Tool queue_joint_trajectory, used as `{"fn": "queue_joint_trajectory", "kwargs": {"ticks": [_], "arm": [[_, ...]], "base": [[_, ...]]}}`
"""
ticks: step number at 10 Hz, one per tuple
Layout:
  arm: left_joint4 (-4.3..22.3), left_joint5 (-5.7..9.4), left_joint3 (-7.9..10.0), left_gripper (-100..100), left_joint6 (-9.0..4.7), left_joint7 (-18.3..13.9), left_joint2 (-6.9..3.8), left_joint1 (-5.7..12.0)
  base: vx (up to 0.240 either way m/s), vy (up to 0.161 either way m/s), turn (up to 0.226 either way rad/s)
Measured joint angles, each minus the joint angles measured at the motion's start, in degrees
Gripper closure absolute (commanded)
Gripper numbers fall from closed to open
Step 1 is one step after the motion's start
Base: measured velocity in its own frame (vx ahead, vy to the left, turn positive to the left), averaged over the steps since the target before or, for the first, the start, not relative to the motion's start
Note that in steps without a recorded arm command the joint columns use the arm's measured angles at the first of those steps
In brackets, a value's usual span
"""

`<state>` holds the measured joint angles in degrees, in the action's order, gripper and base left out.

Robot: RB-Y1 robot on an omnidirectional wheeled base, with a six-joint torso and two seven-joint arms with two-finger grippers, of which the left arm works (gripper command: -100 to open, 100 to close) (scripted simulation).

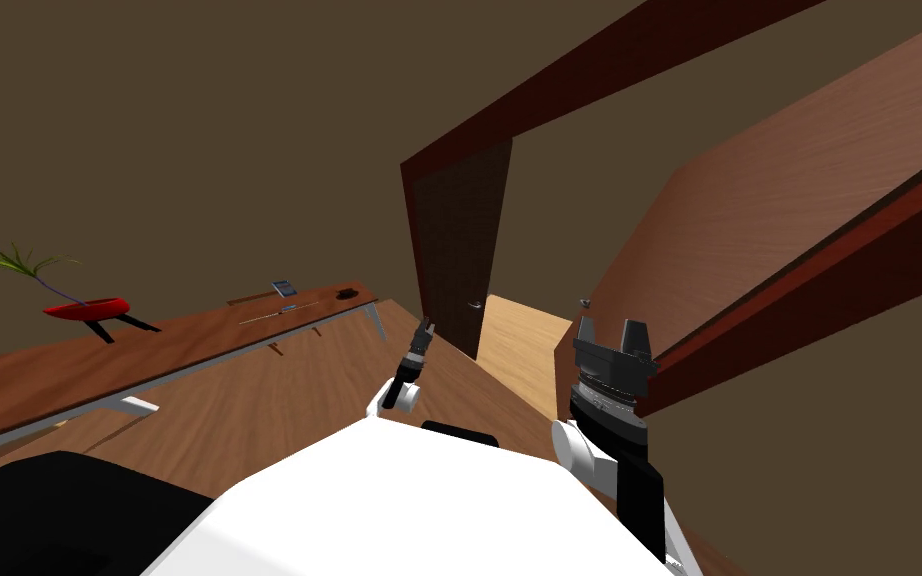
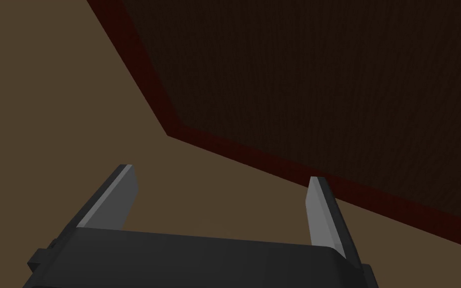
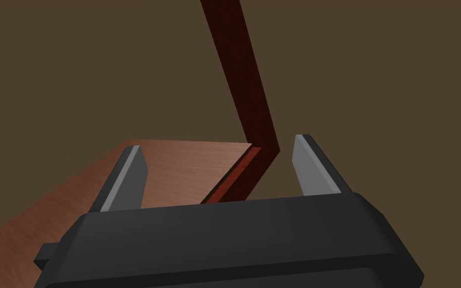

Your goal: Push the door open

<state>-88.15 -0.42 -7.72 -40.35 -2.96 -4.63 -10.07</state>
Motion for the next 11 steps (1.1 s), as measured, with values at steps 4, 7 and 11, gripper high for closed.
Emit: {"fn": "queue_joint_trajectory", "kwargs": {"ticks": [4, 7, 11], "arm": [[6.8, -0.81, -1.25, -100, -0.44, -0.6, -0.1, 2.47], [10.1, -1.31, -1.98, -100, -0.34, -0.9, 0.15, 3.86], [15.8, -1.89, -2.89, -100, -1.62, -1.4, 0.16, 5.48]], "base": [[0.101, 0.021, -0.029], [0.071, 0.009, -0.019], [0.071, 0.016, -0.024]]}}
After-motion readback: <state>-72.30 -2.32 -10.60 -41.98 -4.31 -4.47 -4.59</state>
